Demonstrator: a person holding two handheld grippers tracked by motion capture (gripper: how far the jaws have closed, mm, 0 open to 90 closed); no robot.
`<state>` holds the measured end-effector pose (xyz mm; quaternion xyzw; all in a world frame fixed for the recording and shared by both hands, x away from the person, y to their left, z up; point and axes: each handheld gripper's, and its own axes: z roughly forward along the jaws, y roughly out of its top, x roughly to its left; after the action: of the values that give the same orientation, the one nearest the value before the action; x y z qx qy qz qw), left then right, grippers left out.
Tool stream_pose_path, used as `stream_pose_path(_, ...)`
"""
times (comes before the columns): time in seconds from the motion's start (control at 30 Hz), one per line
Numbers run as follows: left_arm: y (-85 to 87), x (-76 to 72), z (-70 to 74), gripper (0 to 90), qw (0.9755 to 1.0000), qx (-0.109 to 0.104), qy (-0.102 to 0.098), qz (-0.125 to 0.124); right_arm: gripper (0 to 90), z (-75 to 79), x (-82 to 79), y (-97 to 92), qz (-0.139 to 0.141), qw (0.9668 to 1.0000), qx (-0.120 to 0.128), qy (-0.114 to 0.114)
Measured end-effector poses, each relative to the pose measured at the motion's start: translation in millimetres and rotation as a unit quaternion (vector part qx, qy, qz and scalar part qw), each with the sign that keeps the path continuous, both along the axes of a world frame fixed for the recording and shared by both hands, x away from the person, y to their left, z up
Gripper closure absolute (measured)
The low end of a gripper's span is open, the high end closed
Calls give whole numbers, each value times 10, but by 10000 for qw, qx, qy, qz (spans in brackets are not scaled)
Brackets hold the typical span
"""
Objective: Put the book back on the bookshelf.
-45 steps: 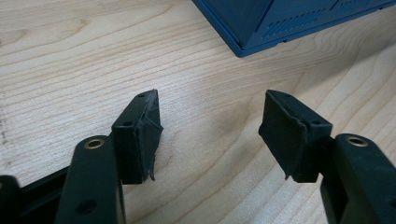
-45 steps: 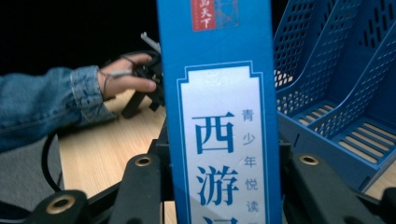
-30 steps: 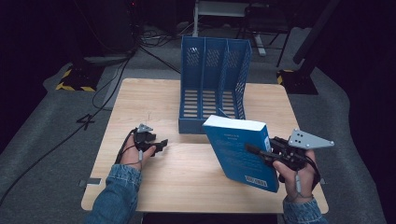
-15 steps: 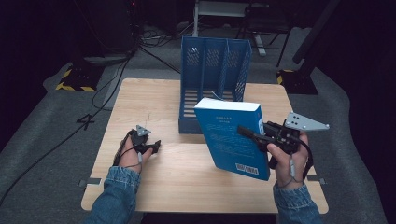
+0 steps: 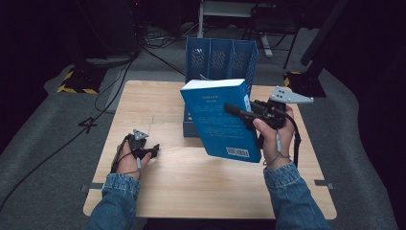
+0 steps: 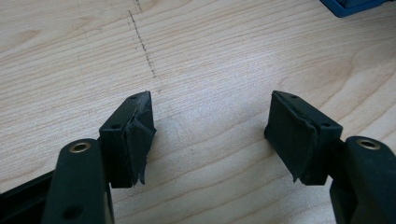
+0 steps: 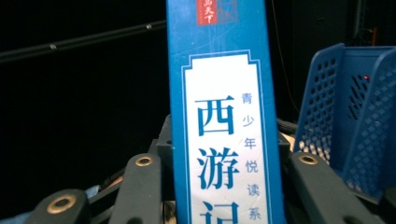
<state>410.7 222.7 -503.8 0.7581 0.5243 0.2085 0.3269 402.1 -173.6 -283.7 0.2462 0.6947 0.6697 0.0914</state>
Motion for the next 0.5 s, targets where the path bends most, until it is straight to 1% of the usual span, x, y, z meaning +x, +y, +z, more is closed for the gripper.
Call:
stream_pose_path(0.03,-2,-1,1,324,10000,16,2,2,620,12,42,25,-5,10000,63,49)
stream_pose_path(0.07,-2,-1,1,323,10000,16,2,2,620,12,42,25,-5,10000,63,49)
stream_pose_path(0.17,-1,2,0,321,10000,17,-1,4,620,46,165,106,8,9998,174,101)
stream_pose_path(0.27,-1,6,-1,316,10000,19,-3,8,619,80,250,191,-23,9998,154,91)
stream_pose_path(0.3,-1,6,0,314,10000,22,2,3,619,94,301,236,-73,9998,146,114)
stream_pose_path(0.37,1,10,0,314,10000,3,9,8,620,100,331,259,-108,9997,158,136)
stream_pose_path(0.4,7,22,1,309,10000,11,27,-5,619,104,373,284,-135,9997,171,147)
stream_pose_path(0.43,8,44,0,299,10000,15,22,34,619,110,440,312,-175,9995,183,190)
stream_pose_path(0.47,8,44,0,296,10000,15,22,34,619,110,440,312,-175,9995,183,190)
stream_pose_path(0.5,5,52,0,296,10000,9,38,43,619,110,485,325,-202,9994,191,212)
